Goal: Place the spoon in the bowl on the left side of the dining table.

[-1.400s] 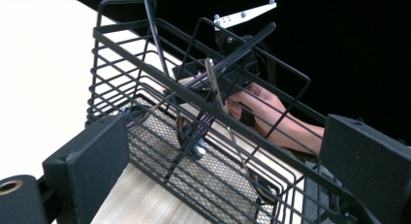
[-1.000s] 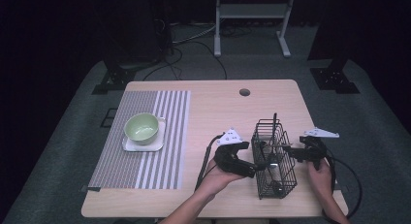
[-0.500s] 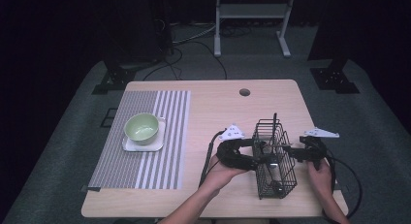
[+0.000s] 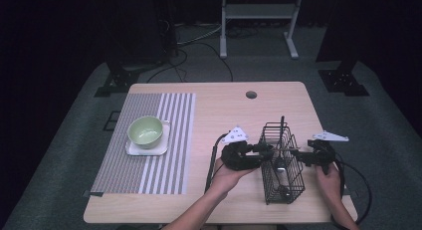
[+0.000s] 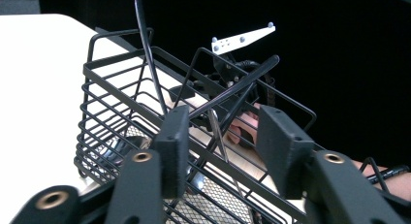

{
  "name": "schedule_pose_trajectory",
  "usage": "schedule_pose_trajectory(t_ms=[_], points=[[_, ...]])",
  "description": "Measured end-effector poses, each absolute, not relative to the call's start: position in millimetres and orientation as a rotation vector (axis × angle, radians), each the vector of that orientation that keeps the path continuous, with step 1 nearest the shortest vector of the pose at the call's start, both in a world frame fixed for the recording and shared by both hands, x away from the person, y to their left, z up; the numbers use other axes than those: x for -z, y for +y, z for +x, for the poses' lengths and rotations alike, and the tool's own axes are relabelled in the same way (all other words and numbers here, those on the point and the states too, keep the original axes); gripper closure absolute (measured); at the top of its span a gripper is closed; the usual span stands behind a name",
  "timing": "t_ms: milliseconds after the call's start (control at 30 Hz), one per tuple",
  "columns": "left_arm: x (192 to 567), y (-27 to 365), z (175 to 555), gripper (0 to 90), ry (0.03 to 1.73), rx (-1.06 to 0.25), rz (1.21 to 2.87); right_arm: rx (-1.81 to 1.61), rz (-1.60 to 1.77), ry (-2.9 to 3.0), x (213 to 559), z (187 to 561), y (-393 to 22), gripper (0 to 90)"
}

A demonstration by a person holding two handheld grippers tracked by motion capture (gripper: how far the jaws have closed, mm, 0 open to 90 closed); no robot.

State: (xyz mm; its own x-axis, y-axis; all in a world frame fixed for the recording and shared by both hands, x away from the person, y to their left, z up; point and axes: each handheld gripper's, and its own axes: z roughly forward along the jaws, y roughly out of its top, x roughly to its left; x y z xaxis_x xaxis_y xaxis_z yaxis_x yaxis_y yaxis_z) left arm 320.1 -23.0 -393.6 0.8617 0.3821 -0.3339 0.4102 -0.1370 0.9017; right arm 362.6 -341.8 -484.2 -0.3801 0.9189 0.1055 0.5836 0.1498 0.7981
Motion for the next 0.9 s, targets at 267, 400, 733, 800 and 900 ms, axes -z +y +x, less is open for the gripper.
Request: schedule_pose_trajectory(t_ms=[267,400,733,800,900], points=[[396,-22,321,77.2,0.59,0.026,1.747,-1.111,1.433,2.026,484,363,-342,13.6],[397,-20,320,84.3,0.587,0.022,1.733,-1.113,1.434,2.025,484,363,-342,13.6],[391,-22,313,87.8,0.551,0.061,1.684,-1.117,1.434,2.024,484,362,-342,13.6],[388,-23,310,88.8,0.534,0.069,1.672,-1.118,1.435,2.023,484,362,-342,13.6],[384,-24,307,89.3,0.511,0.06,1.677,-1.119,1.435,2.023,484,362,-342,13.6]])
